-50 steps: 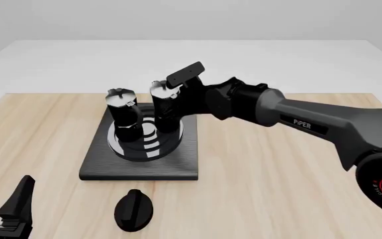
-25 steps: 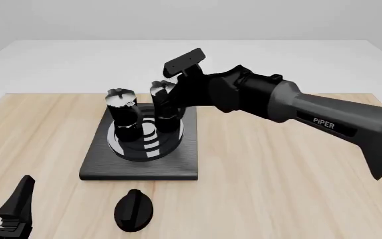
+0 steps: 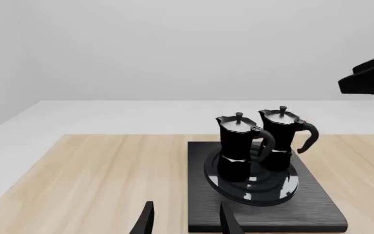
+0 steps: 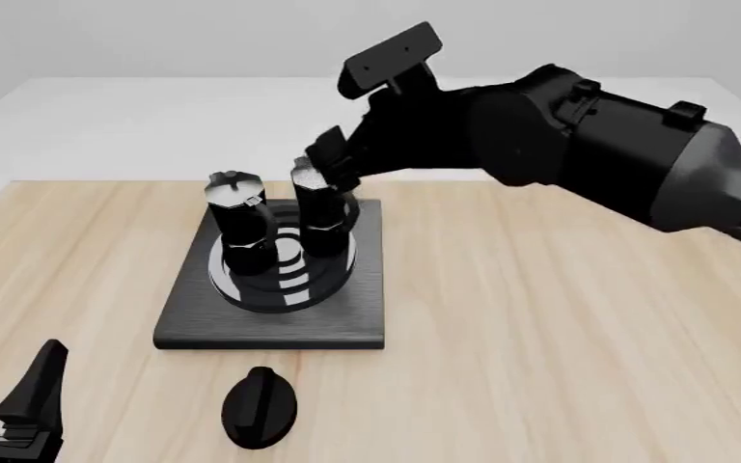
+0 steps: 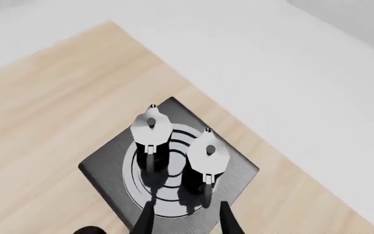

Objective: Put both moka pots on the stove.

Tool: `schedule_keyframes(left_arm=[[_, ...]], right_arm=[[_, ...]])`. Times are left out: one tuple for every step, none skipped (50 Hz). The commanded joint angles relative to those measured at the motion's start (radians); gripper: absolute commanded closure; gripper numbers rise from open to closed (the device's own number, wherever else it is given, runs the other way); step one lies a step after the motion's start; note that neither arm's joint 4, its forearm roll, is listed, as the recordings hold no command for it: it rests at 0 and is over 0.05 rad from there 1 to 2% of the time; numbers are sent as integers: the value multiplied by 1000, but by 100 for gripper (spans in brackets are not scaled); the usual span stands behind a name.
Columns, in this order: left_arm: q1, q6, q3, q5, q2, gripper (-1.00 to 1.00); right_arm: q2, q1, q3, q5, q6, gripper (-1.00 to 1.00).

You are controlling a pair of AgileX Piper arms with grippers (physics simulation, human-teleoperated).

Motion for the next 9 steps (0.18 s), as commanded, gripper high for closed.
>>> schedule_keyframes(left_arm=[[0, 0, 0, 0, 0, -100], [0, 0, 0, 0, 0, -100], [0, 0, 0, 0, 0, -100], [0, 0, 0, 0, 0, -100], [0, 0, 0, 0, 0, -100], [0, 0, 0, 0, 0, -100], [0, 0, 0, 0, 0, -100], [0, 0, 0, 0, 0, -100], [0, 0, 0, 0, 0, -100]], right_arm=[[-137, 20, 79, 11, 6, -100], [-150, 20, 90, 12, 5, -100], [-150, 20, 90, 12, 5, -100], [-159, 19, 97, 12, 3, -100], [-168, 22, 104, 12, 3, -100], [-179, 22, 114, 13, 6, -100], [-187, 20, 122, 12, 6, -100], [-199, 24, 136, 8, 6, -100], [-207, 24, 145, 7, 7, -100]])
